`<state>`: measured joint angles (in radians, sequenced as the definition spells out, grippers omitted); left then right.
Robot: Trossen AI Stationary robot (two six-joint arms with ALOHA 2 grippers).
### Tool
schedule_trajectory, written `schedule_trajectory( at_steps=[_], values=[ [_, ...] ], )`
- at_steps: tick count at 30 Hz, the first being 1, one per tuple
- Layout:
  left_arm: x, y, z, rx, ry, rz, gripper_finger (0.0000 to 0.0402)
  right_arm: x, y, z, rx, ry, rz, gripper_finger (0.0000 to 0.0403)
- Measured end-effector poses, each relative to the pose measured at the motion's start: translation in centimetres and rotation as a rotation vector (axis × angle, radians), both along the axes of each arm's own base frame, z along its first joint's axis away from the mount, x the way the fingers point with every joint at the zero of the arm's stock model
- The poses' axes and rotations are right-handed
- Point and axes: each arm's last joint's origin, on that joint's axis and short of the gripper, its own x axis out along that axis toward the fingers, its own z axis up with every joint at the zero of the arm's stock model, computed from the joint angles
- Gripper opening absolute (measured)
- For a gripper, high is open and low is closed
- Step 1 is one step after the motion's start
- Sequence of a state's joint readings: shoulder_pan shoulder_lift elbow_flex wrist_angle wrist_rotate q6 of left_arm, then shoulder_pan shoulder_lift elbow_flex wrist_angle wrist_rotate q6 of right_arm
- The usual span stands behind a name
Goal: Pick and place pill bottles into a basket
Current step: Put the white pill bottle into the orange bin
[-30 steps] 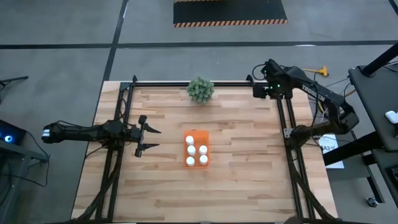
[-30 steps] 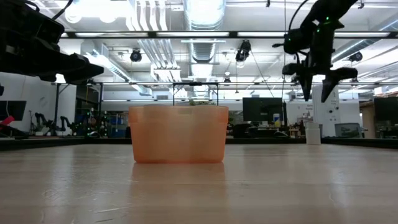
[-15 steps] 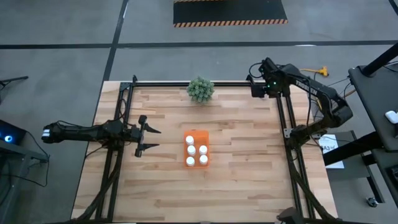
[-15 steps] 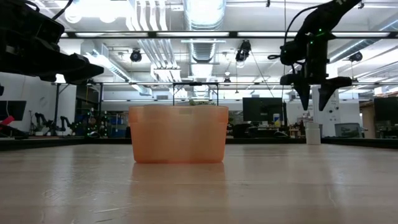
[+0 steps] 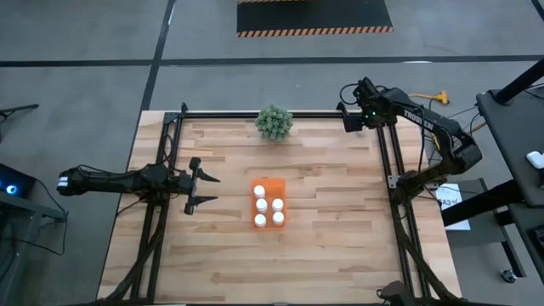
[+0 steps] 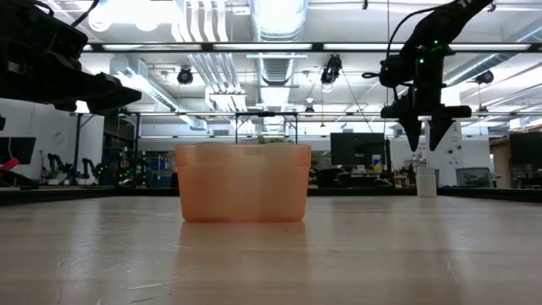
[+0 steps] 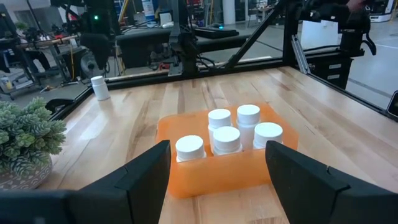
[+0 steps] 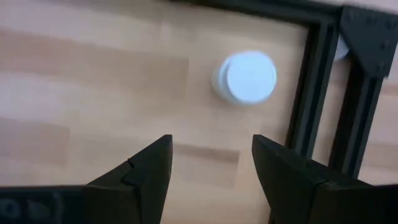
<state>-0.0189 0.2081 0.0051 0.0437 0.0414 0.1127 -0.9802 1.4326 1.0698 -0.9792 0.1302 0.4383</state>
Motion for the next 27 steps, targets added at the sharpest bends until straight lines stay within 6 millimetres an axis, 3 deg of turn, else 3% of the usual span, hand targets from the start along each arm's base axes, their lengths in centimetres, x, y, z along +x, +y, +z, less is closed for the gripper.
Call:
schedule_trajectory(
  at_steps=[9, 18, 27],
  values=[
    [0.0, 0.0, 0.0, 0.000, 0.000, 0.000, 0.0245, -0.1, -1.3, -0.5, -0.052, -0.004, -0.052, 0.0211],
    [0.0, 0.0, 0.0, 0.000, 0.001, 0.000, 0.0245, 0.2, -2.6, -3.0, 0.010, 0.051, -0.117, 0.0211],
    [0.0, 0.0, 0.0, 0.000, 0.001, 0.000, 0.0245, 0.5, -2.8, -3.0, -0.052, 0.058, -0.238, 0.0211]
  ],
)
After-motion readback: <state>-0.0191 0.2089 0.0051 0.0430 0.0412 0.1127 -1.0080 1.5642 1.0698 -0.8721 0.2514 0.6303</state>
